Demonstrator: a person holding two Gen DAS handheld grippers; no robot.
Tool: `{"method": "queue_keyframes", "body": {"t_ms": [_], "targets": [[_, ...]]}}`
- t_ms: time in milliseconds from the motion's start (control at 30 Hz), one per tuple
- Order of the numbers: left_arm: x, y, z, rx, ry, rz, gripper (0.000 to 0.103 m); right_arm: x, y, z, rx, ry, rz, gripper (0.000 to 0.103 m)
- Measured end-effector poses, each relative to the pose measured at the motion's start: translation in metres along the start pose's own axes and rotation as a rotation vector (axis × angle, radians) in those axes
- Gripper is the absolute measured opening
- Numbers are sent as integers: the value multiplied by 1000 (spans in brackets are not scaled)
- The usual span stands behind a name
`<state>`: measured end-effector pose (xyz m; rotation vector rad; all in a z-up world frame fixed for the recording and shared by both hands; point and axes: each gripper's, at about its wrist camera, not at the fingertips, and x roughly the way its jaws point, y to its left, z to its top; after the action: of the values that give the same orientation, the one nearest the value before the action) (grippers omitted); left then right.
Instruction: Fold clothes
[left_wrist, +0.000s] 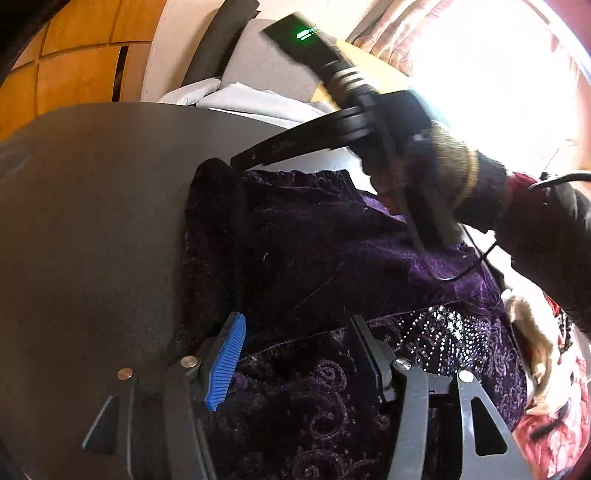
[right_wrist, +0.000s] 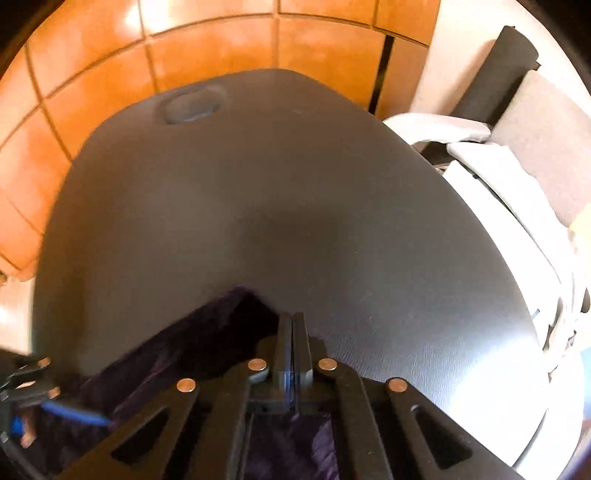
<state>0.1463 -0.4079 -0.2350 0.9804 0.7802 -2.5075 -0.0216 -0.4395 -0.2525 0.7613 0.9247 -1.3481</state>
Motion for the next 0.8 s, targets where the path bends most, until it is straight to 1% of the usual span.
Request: {"method": "queue_keyframes", "body": {"t_ms": [33,67,100,133,167,200,267,333,367,467,500,600,633,667,700,733,800], "targets": [[0,-2,3,-6,9,-3,58,3,-1,-1,24,-6,-9,0],[-4,1,8,-18,7,-25,58,2,-3,-3,54,-19,-8,0],[-8,4,12,-30,5,-46,58,-6,-10,-7,104,-50,26,2],[-13,9,21,-30,-15,-43,59,-16,-16,-12,153,-82,59,8],[-18,14,29,-30,-34,-39,63,-32,-23,-23,198,-121,88,16],[-19,18,38,-23,-45,-21,65,-48,-28,-35,236,-156,111,18],[-14,28,60,-4,-59,15,65,-75,-30,-63,282,-204,134,19],[-6,34,77,16,-53,58,65,-98,-30,-103,325,-216,130,19],[2,37,84,20,-36,75,65,-108,-31,-122,345,-219,127,20],[25,45,102,29,15,124,65,-125,-30,-178,391,-185,85,20],[31,47,106,31,32,114,65,-132,-25,-196,405,-171,62,20],[51,39,106,79,71,125,64,-134,-34,-230,465,-133,-5,20],[58,36,107,96,84,130,59,-134,-38,-238,484,-127,-33,21],[63,31,106,132,87,181,32,-133,-41,-247,502,-122,-61,22],[68,26,106,167,90,231,13,-134,-42,-255,520,-121,-89,23],[71,26,106,167,84,246,13,-136,-45,-263,537,-126,-112,24],[73,34,109,134,73,284,12,-138,-49,-276,568,-163,-139,23]]}}
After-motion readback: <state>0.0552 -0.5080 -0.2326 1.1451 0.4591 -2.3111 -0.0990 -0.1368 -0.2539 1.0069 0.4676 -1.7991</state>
